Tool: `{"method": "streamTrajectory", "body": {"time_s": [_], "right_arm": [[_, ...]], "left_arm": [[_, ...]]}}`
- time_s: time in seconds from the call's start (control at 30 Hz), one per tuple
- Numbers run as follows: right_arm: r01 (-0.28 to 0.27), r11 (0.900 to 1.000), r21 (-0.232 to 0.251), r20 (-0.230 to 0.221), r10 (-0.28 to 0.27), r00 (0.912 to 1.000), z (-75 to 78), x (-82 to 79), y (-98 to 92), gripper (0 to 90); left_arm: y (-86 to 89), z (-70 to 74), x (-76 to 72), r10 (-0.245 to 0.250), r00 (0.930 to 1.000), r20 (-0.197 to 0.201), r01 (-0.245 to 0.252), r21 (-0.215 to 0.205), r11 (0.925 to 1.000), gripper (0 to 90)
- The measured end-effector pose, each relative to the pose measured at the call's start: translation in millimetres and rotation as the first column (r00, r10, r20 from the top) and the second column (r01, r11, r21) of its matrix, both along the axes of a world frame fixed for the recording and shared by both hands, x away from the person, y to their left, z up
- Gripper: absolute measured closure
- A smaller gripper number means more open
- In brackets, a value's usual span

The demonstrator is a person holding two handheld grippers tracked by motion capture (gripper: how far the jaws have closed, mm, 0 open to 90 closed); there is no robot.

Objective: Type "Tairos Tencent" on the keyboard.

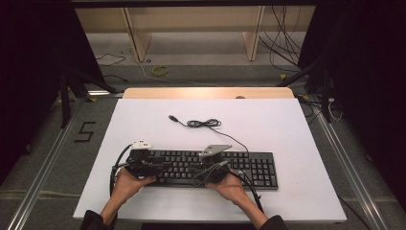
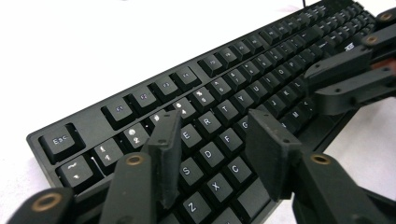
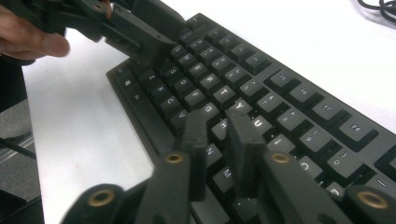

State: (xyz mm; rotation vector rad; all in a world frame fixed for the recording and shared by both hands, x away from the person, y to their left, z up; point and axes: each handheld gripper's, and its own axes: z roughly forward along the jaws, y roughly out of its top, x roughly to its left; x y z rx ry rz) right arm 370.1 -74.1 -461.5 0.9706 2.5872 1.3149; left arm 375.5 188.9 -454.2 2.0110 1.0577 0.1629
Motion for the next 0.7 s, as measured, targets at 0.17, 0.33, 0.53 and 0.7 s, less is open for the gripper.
{"method": "streamTrajectory", "body": {"time_s": [0.17, 0.33, 0.53, 0.7], "right_arm": [[-0.01, 1.0, -0.011, 0.004, 0.01, 0.9999, -3.6, -0.2, 2.6, 87.5], [-0.009, 1.0, -0.03, -0.005, 0.009, 0.9999, -10.6, -1.0, 7.4, 90.0], [-0.012, 0.999, -0.045, -0.007, 0.012, 0.9999, -15.1, -1.5, 12.4, 90.0], [0.0, 0.998, -0.064, -0.005, 0.0, 1.0, -18.2, 0.0, 13.7, 90.0]], "left_arm": [[1.8, 1.1, -5.1, 0.003, 1.0, 0.006, -0.003, -0.017, 0.9998, 50.2], [2.2, 0.4, -8.7, -0.012, 0.9999, 0.009, 0.012, -0.015, 0.9998, 47.5], [0.8, -0.8, -11.5, -0.016, 0.9998, 0.012, 0.017, -0.019, 0.9997, 42.5], [1.5, -1.5, -14.4, -0.019, 0.9997, 0.013, 0.019, -0.023, 0.9996, 38.9]]}}
